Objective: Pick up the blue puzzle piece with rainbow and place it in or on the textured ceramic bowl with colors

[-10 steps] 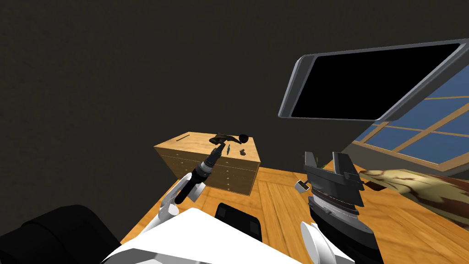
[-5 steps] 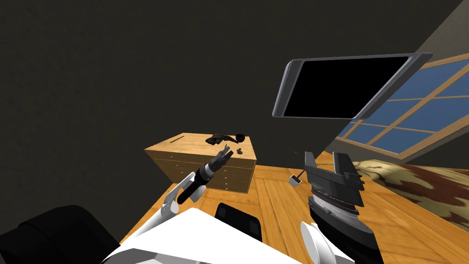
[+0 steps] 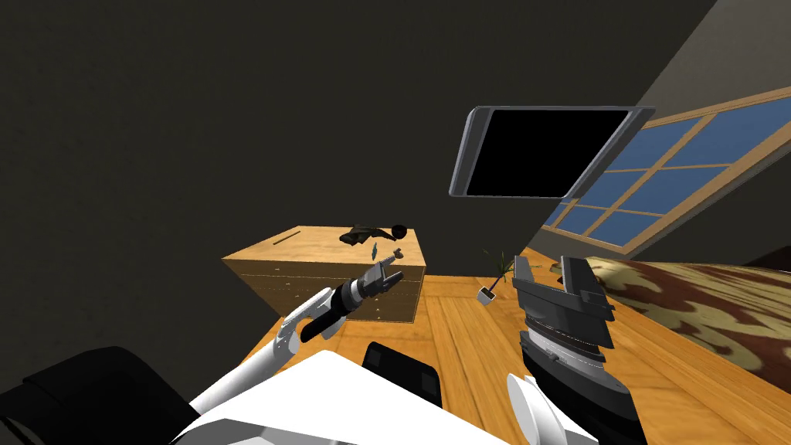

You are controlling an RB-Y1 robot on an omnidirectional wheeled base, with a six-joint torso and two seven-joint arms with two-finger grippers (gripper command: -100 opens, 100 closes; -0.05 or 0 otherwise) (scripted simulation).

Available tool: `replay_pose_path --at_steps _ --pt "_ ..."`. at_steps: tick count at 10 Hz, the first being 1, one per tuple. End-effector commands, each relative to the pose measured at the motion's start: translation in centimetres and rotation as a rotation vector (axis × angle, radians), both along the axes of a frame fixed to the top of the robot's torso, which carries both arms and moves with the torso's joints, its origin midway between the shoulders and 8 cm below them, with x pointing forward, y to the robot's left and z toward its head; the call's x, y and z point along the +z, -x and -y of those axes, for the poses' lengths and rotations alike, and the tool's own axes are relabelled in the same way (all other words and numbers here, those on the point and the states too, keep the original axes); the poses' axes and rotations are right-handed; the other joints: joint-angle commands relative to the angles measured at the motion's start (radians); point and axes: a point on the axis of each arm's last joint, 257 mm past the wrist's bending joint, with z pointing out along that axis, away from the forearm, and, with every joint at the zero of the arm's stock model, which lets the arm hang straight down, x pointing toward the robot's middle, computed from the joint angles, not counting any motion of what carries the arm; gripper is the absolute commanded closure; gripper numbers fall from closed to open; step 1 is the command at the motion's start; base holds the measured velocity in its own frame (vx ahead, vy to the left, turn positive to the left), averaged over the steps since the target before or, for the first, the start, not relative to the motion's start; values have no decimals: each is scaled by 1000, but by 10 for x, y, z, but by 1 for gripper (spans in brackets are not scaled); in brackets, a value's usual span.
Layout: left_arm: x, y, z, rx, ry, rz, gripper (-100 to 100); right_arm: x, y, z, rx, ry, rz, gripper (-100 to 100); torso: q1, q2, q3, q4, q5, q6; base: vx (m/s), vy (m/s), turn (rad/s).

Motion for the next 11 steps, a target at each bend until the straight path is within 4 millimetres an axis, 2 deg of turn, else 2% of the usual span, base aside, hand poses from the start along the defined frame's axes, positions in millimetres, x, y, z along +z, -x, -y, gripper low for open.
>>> replay_pose_path --at_steps 1,2,3,6,7,8,11 --pt "-15 4 6 -22 -73 18 -100 0 0 0 0 0 0 0 0 0 0 0 0 0 -18 -12 -107" --pt "-31 10 14 -57 -146 33 -100 0 0 0 0 0 0 0 0 0 0 0 0 0 -22 -13 -207" --pt "-37 12 14 -60 -180 42 -100 0 0 0 0 0 0 0 0 0 0 0 0 0 -18 -9 -108" --pt "-78 26 23 -131 -360 87 -100 0 0 0 0 0 0 0 0 -1 0 0 0 0 -14 -15 -162" --pt "-86 28 20 -137 -404 96 -100 0 0 0 0 0 0 0 0 -1 0 0 0 0 -13 -9 -88" --pt "-102 34 22 -168 -465 114 -100 0 0 0 0 0 0 0 1 -1 0 0 0 -1 -14 -20 -169" --pt "-138 43 8 -217 -636 155 -100 0 0 0 0 0 0 0 0 -1 0 0 0 0 -9 -13 -123"
